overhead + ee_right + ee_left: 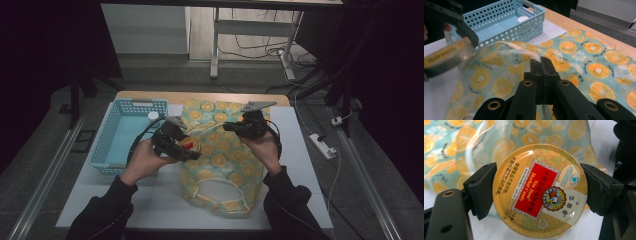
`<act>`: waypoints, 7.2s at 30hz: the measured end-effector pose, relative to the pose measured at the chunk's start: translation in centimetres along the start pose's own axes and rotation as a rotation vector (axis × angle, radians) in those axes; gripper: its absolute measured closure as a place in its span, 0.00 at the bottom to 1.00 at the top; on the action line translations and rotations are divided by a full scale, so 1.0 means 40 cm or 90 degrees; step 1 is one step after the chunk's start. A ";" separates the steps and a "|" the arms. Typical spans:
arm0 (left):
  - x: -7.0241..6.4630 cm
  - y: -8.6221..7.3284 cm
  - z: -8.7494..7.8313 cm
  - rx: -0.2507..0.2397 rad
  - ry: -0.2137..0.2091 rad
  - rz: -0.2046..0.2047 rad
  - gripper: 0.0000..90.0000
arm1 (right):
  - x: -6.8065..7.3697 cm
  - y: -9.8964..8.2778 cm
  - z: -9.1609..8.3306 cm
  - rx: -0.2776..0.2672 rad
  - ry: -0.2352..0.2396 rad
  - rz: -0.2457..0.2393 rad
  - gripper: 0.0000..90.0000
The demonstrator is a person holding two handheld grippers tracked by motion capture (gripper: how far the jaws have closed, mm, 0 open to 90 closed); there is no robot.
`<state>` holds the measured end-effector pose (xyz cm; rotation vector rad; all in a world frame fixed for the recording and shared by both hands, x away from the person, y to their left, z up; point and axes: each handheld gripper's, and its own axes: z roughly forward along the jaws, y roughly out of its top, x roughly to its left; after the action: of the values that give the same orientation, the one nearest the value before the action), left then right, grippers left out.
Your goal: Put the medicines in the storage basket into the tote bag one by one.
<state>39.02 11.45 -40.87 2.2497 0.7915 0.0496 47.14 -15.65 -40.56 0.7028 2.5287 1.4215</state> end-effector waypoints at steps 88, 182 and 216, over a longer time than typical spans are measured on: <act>0.010 0.032 0.255 -0.023 0.001 0.011 0.00 | -0.007 -0.021 0.031 0.026 -0.008 0.003 1.00; 0.358 -0.269 -0.005 0.106 0.203 -0.220 0.00 | -0.005 -0.026 0.038 0.036 -0.003 0.002 1.00; 0.343 -0.254 0.005 0.153 0.246 -0.238 0.79 | -0.005 -0.025 0.034 0.032 -0.004 0.001 1.00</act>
<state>44.82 24.40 -50.37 2.3055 1.4835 0.2259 47.48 -15.14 -42.14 0.7171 2.5683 1.3582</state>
